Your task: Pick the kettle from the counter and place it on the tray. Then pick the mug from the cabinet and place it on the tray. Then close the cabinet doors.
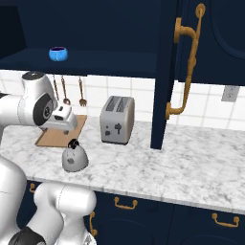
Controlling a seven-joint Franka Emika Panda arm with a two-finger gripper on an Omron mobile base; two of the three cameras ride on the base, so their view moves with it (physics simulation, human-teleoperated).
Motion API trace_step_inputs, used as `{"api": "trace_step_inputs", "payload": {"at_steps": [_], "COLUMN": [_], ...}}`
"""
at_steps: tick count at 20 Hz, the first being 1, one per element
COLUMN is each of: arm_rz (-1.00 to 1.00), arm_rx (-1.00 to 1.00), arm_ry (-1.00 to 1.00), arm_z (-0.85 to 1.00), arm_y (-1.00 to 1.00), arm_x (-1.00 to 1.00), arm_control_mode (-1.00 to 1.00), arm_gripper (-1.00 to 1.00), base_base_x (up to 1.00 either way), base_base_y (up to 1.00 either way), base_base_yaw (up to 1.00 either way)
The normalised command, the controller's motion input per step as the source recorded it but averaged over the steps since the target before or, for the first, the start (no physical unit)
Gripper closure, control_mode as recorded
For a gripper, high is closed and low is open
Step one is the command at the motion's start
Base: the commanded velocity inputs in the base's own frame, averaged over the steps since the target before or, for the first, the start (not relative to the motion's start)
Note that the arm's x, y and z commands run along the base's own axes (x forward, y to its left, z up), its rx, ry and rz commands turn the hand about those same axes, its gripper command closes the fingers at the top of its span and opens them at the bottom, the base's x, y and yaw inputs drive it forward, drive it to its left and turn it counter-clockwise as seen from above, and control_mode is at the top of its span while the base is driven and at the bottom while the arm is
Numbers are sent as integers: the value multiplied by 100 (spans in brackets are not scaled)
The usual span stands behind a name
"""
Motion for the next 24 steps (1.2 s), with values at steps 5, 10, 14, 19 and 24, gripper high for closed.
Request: {"api": "trace_step_inputs", "payload": {"at_steps": [5,10,14,19,24], "arm_rz": [-3,0,0,0,0], "arm_rx": [0,-3,-3,0,0], "arm_ry": [2,11,6,1,0], "arm_z": [-21,-19,-19,-20,-20], "arm_y": [0,0,0,0,0], "arm_x": [6,17,19,13,12], "arm_control_mode": [-100,-100,-100,-100,-100], "arm_gripper": [-100,-100,-100,-100,-100], "base_base_x": [0,0,0,0,0], "base_base_y": [0,0,0,0,0], "base_base_yaw": [0,0,0,0,0]}}
